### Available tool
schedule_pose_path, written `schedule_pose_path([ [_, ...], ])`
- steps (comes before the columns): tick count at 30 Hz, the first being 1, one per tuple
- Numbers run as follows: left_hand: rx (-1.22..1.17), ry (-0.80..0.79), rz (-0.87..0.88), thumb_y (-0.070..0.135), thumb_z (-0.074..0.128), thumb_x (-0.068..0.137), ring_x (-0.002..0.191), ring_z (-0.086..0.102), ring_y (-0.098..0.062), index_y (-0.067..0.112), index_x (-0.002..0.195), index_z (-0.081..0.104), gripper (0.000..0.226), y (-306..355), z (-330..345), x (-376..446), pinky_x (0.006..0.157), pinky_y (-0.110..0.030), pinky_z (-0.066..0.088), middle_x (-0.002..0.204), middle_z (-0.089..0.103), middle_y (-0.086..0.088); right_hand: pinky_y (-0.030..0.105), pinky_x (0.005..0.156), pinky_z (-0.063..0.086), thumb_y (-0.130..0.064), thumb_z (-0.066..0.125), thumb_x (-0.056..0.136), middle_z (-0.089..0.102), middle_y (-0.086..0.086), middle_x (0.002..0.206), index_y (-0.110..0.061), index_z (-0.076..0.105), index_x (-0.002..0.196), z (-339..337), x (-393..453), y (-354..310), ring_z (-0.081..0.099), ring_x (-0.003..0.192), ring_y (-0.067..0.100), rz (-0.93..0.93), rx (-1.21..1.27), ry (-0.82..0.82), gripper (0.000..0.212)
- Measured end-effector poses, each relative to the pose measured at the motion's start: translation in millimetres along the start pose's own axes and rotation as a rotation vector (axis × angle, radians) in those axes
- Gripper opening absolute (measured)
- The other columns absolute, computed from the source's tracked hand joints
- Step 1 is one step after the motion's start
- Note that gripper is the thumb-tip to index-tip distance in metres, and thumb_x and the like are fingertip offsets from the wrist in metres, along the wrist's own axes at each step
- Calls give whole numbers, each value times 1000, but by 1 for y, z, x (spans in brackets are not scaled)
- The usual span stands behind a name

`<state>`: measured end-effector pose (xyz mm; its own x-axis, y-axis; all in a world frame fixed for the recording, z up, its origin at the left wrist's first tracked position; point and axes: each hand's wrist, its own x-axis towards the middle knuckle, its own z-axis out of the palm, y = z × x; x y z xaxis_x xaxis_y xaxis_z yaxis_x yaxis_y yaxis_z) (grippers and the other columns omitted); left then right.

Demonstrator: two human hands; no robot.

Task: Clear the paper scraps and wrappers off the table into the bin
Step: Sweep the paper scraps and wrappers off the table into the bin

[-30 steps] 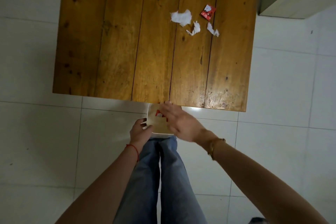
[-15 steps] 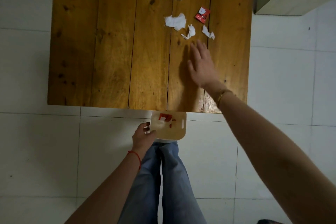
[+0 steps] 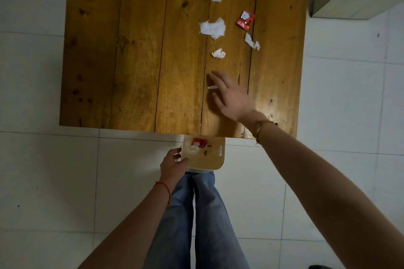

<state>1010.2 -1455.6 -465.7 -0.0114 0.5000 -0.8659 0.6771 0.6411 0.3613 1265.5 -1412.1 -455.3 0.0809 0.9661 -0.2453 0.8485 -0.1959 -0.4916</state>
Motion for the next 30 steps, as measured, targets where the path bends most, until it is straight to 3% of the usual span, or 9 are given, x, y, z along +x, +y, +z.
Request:
schedule_pose_path([
  [4,2,1,6,16,61,79,98,60,-17,22,119,58,41,2,1,-1,83,-27,47,116,65,-2,40,116,27,-30,41,97,22,10,157,-13,25,149,-12,-1,15,25,143,26,60,-52,134,57],
  [7,14,6,12,16,60,79,98,59,-17,21,120,58,41,3,2,0,84,-28,47,116,65,-2,42,121,11,-29,39,98,10,10,161,-14,17,152,-30,16,32,7,148,26,225,-77,190,60],
  [11,3,5,16,14,60,79,92,59,-16,19,120,57,42,2,3,0,77,-25,45,115,65,-3,42,121,5,-33,38,100,-1,9,162,-13,6,153,-44,36,57,-2,149,26,386,21,70,65],
  [18,10,-3,16,14,61,80,91,58,-13,20,122,56,42,1,4,-2,62,-14,41,116,64,-2,45,118,15,-47,36,97,10,8,161,-24,5,153,-28,49,30,9,148,25,218,113,-36,68],
  [20,7,-4,13,14,61,80,90,58,-13,20,121,56,42,1,3,-2,59,-12,40,116,64,-2,44,119,11,-52,31,97,8,6,162,-25,5,153,-16,44,12,7,148,24,176,132,-77,67],
  [23,-1,-4,8,14,60,79,93,59,-15,19,121,56,42,0,0,-3,67,-17,45,116,64,-3,37,115,7,-53,30,98,12,2,161,-25,14,152,1,22,-9,11,147,20,98,147,-99,63],
  [25,-6,-3,1,15,60,79,97,59,-17,19,121,56,43,-1,-2,-3,77,-24,47,117,64,-3,35,114,15,-47,34,100,24,4,158,-22,27,148,8,3,-17,22,144,21,-3,125,-104,55],
  [28,-13,-4,-3,14,60,78,98,59,-17,20,121,56,43,-4,-4,-1,81,-26,47,115,64,-2,26,100,33,-40,39,99,35,7,151,-16,37,141,9,-5,-18,48,126,22,-60,110,-15,48],
  [30,-13,2,-3,14,61,78,99,60,-17,20,120,57,43,-8,-5,0,82,-27,49,113,64,0,29,102,35,-39,39,99,29,6,154,-17,32,145,5,6,-16,44,130,23,-33,102,45,52],
])
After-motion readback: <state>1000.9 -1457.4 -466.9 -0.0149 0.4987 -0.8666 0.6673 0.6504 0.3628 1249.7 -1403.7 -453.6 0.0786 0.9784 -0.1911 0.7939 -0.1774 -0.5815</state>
